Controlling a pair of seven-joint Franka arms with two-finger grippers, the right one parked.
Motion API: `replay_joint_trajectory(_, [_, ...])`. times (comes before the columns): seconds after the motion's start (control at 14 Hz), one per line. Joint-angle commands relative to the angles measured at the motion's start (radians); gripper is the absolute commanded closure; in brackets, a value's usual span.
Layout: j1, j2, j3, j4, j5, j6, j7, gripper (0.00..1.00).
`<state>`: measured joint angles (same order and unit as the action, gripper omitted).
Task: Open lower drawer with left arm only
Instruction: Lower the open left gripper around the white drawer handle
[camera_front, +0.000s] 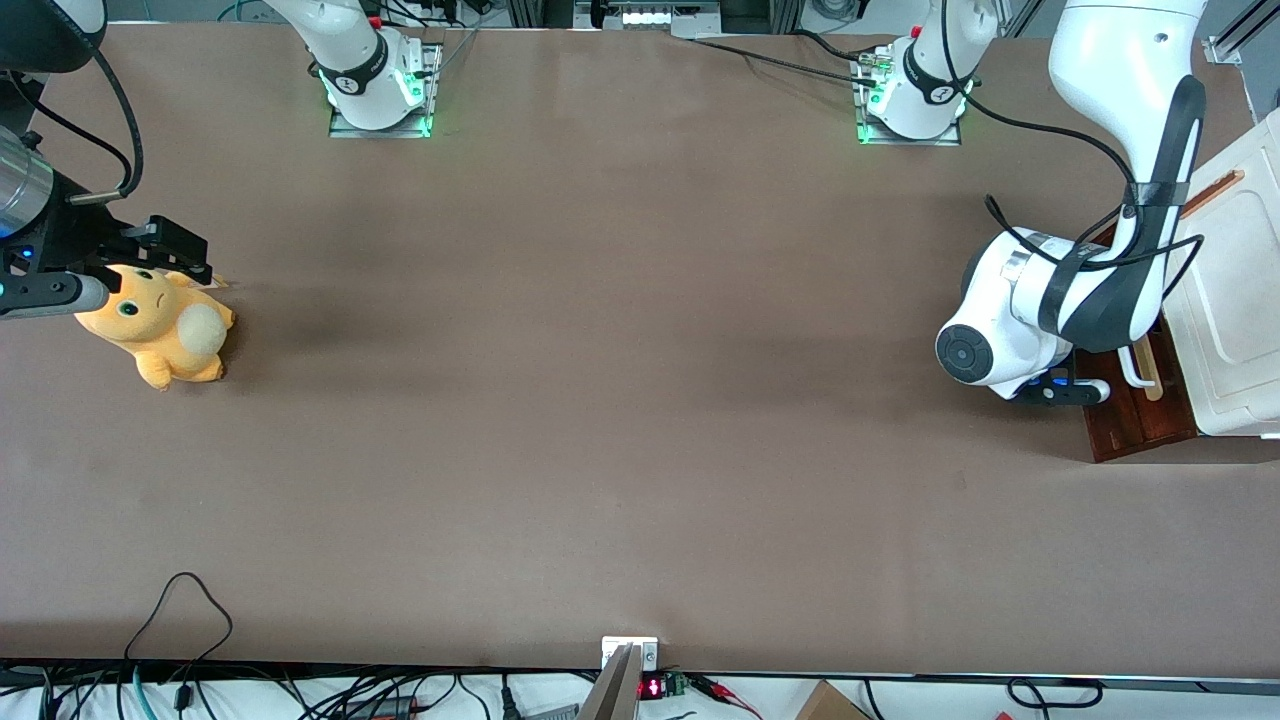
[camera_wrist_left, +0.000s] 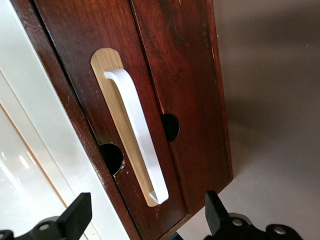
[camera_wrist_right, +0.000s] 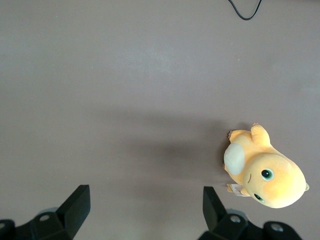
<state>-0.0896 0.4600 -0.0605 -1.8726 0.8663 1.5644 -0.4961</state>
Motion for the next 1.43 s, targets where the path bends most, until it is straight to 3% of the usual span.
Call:
replay_joint_trajectory(0.0, [-0.004, 0.02, -0.001, -0.005, 0.042, -0.026, -0.051, 0.0])
replay_joint_trajectory(0.43, [-0.009, 0.058, -0.001, -0.005, 0.074, -0.058, -0.094, 0.0])
replay_joint_trajectory(1.36, [-0.038, 0.166, -0.001, 0.0, 0.353, -0.164, -0.255, 0.0])
